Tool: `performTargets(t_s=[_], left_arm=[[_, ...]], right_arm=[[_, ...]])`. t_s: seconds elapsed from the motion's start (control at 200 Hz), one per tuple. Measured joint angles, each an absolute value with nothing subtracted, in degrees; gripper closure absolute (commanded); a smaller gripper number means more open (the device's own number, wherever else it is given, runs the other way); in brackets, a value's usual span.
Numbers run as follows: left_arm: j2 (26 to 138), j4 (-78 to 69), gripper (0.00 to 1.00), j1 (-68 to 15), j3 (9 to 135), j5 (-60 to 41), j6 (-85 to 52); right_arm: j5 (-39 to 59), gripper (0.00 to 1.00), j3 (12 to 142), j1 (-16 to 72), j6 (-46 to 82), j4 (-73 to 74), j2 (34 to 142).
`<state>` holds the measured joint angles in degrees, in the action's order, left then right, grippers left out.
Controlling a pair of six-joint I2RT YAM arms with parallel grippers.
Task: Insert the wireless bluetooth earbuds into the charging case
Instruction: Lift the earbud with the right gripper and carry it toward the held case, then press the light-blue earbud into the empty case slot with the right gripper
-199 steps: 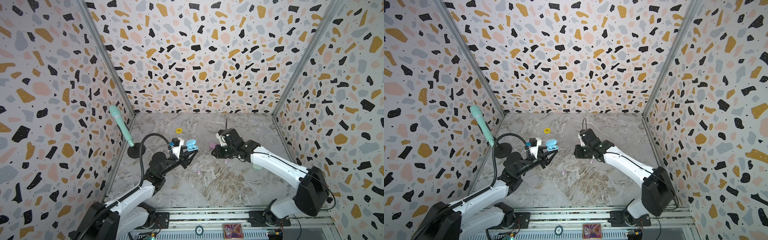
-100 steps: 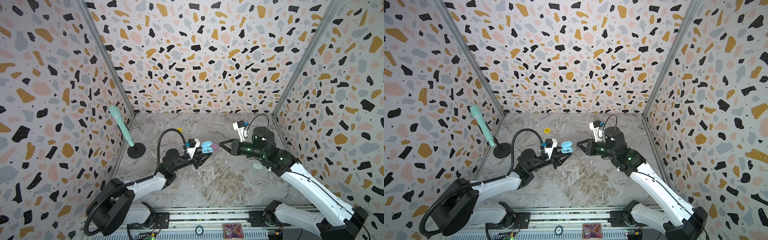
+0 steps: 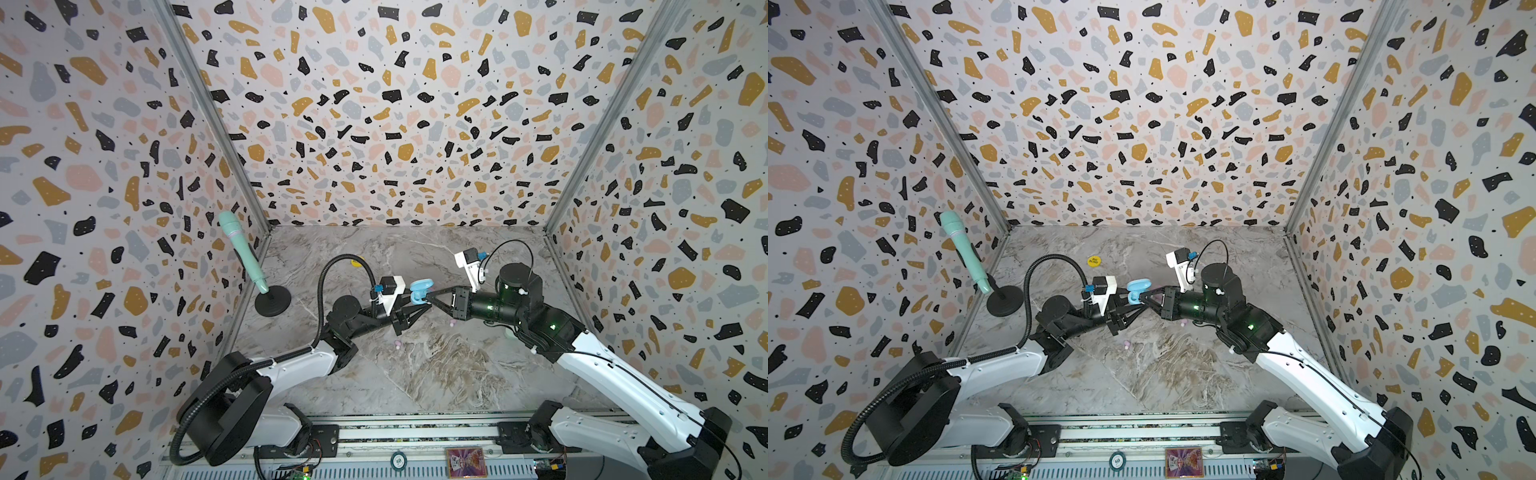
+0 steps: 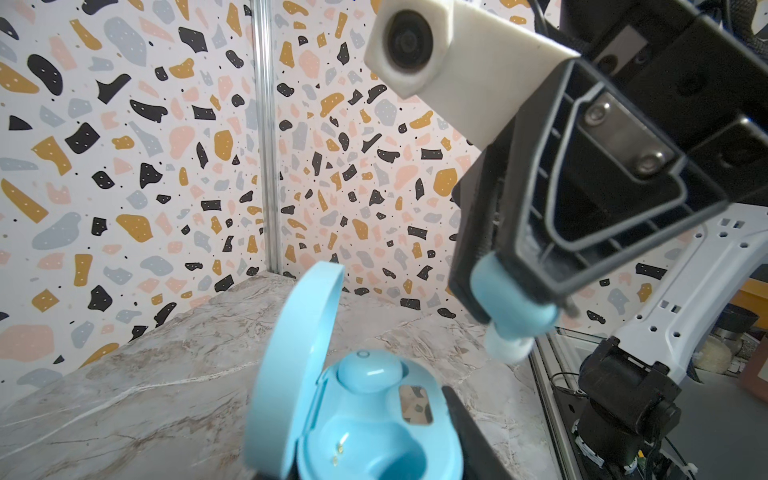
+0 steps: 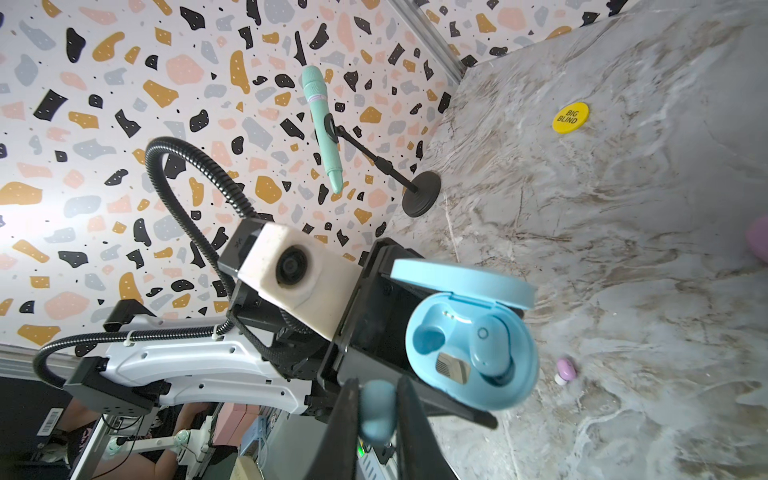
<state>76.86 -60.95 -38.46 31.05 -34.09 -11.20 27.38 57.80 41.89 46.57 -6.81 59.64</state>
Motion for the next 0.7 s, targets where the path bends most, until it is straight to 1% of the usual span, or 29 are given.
performTargets(t_s=[0.24, 0.701], left_arm=[[76.8, -60.9, 0.84, -39.0, 31.0, -34.2, -10.9], [75.7, -60.8, 0.84, -39.6, 31.0, -34.3, -10.2]], right_arm=[[26.9, 0.88, 57.8, 43.0, 47.5, -4.0, 61.5], [25.6, 0.88, 57.7, 44.3, 47.7, -3.0, 63.5]])
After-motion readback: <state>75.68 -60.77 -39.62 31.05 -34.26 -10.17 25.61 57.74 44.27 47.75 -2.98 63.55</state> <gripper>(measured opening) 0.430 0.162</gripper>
